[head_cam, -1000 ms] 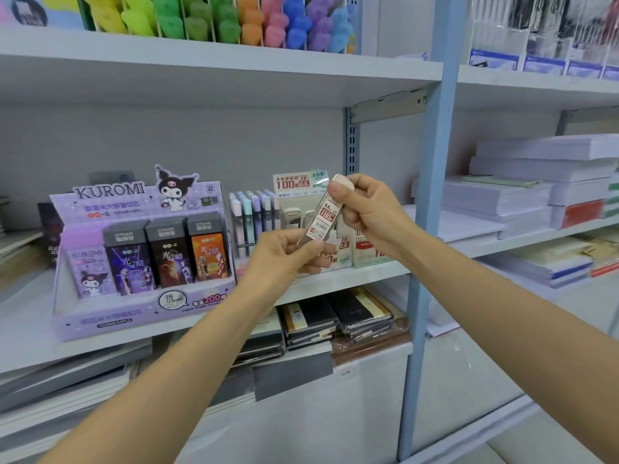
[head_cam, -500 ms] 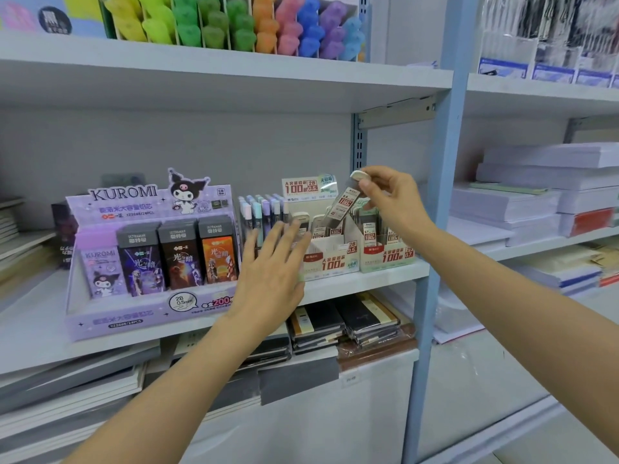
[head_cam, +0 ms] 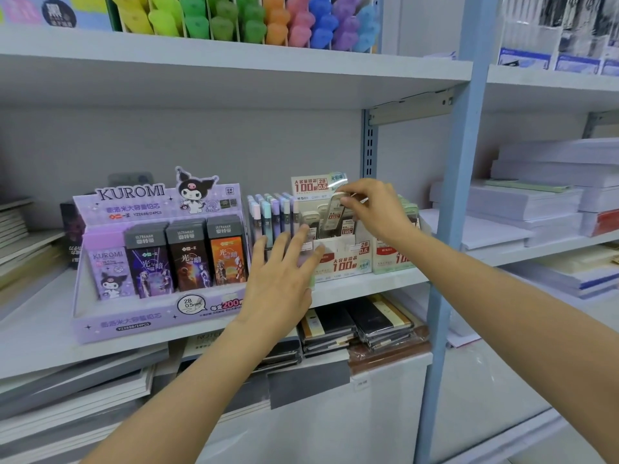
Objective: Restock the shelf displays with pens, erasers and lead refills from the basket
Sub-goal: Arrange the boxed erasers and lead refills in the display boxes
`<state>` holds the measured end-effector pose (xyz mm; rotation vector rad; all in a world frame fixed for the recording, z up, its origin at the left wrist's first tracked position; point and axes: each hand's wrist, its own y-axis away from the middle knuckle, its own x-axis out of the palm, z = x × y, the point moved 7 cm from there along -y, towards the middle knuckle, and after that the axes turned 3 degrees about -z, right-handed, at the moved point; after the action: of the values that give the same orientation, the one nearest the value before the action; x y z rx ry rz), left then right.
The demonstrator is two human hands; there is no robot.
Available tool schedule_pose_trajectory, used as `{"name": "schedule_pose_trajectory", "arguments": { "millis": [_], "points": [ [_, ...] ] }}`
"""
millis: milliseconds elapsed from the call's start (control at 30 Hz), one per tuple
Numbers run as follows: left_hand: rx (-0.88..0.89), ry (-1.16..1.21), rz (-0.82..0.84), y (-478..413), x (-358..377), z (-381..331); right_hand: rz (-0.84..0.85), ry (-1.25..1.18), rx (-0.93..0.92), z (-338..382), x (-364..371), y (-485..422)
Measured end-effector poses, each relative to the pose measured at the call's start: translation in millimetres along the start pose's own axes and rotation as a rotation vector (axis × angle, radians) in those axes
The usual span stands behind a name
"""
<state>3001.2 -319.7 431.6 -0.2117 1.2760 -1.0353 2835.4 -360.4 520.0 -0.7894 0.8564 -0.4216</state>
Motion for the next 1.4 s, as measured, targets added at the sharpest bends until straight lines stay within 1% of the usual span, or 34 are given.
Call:
{"name": "schedule_pose_trajectory", "arguments": {
  "millis": [67,200,300,367,433,500,567,633,667,733,767,833,867,933,1000,1067,1133,1200,1300,1367,1400],
  "points": [
    [0.004,-0.006,-0.007,0,-1,0,0.043,0.06,-0.026,1,9,-1],
    [0.013,-0.005,-0.007,1,-2,1,0.077,0.08,0.007,-3,21,3],
    [0.01,0.011,0.0,1,-3,0,0.099,0.143,0.018,-6,26,5],
    [0.014,0.048,0.014,2,-4,1,0.12,0.2,-0.011,-5,29,8],
    [0.048,0.102,-0.003,7,-10,0,0.098,0.21,-0.072,1,28,15],
    [0.1,0.145,-0.076,18,-22,-2,-0.002,0.15,-0.157,12,18,26],
    [0.143,0.199,-0.225,38,-33,-5,-0.087,0.047,-0.24,27,7,44],
    [0.169,0.285,-0.349,70,-33,-7,-0.072,-0.065,-0.282,40,10,73],
    [0.182,0.32,-0.349,90,-26,-10,-0.027,-0.129,-0.281,44,19,93],
    [0.21,0.357,-0.231,132,3,-20,0.13,-0.238,-0.234,45,52,145],
    [0.221,0.363,-0.131,156,23,-26,0.234,-0.259,-0.197,40,75,175],
    [0.206,0.416,0.142,207,69,-37,0.468,-0.253,-0.079,22,127,241],
    [0.163,0.467,0.302,234,93,-41,0.584,-0.242,-0.005,11,153,275],
    [0.016,0.512,0.605,293,142,-45,0.785,-0.206,0.1,-11,199,342],
    [-0.126,0.489,0.807,355,183,-47,0.947,-0.171,0.169,-29,236,405],
    [-0.241,0.473,0.959,411,208,-51,1.086,-0.143,0.229,-44,266,464],
    [-0.291,0.487,1.064,455,222,-58,1.193,-0.1,0.258,-55,292,514],
    [-0.254,0.518,1.114,483,228,-65,1.28,-0.038,0.291,-64,314,555],
    [-0.245,0.619,1.044,497,228,-69,1.338,0.004,0.408,-73,339,598],
    [-0.277,0.657,0.992,500,228,-68,1.285,0.046,0.461,-75,349,613],
    [-0.307,0.684,0.958,500,227,-67,1.247,0.082,0.456,-76,353,617]
  ]
}}
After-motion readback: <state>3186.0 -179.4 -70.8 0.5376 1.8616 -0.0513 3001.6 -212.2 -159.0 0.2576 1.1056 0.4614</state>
